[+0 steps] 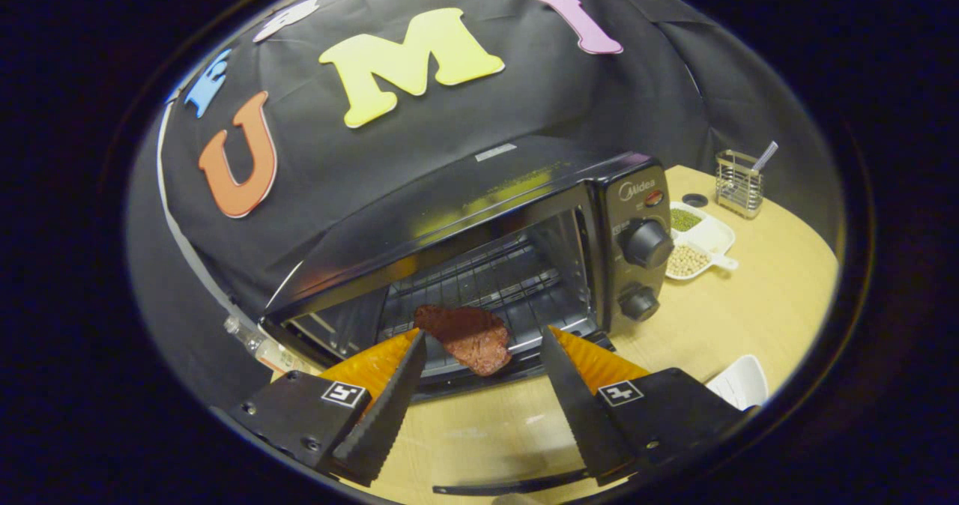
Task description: Open the toaster oven, put the food inside, and close the toaster oven door.
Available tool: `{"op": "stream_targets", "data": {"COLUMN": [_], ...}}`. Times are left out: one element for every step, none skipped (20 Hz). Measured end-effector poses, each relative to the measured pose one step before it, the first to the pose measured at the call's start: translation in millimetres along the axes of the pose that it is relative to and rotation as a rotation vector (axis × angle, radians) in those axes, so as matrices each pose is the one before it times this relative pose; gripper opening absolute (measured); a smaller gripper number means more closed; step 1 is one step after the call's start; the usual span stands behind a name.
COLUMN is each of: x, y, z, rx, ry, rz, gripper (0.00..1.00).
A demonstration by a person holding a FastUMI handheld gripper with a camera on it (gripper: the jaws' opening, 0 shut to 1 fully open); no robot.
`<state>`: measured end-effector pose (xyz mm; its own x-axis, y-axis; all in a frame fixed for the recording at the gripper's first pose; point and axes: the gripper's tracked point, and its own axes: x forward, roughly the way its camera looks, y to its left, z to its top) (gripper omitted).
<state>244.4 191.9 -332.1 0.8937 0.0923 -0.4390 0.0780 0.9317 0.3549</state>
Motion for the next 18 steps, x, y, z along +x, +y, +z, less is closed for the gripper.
{"op": "stream_targets", "data": {"x": [-10.57, -11.56, -10.74, -12.05, -10.14, -8.22, -10.34, -10.36, -9.75, -8.26, -9.08, -7.4, -7.83, -4.65, -3.85, -0.92, -1.58, 0.23], "y": [-1.33, -3.0, -3.46, -3.15, -2.74, -5.1, -1.2, -2.82, -0.36, -0.77, -0.69, 0.41, -0.34, -0.8, -1.17, 3.38, -1.72, -3.42], "z": [-0.92, -0.62, -0.97, -2.12, -3.27, -6.82, -2.24, -5.18, -5.76, -7.46, -9.91, -10.25, -13.39, -11.02, -11.14, -7.34, -11.26, -9.54], "rx": [-0.0204, -0.02821, -0.03429, -0.03225, -0.02645, -0.02076, -0.02619, -0.02794, -0.02703, -0.02518, -0.02503, -0.015, -0.01166, -0.00756, -0.00697, -0.00365, -0.00674, -0.00057], "ry": [0.00462, -0.003, -0.00219, 0.00086, 0.00423, 0.0048, 0.00361, 0.00505, 0.00944, 0.00649, 0.00926, 0.01578, 0.01763, 0.01637, 0.01424, 0.01354, 0.02036, 0.0118], "rz": [0.00377, -0.00069, -0.00201, -0.00417, -0.00202, 0.00492, 0.00063, -0.00272, 0.00156, 0.0007, -0.00021, 0.0022, 0.00382, -0.00036, -0.0001, -0.00041, -0.00428, -0.00474], "gripper": [0.98, 0.98, 0.98, 0.98, 0.97, 0.98, 0.98, 0.98, 0.98, 0.98, 0.98, 0.98, 0.98, 0.98, 0.98, 0.98, 0.98, 0.98]}}
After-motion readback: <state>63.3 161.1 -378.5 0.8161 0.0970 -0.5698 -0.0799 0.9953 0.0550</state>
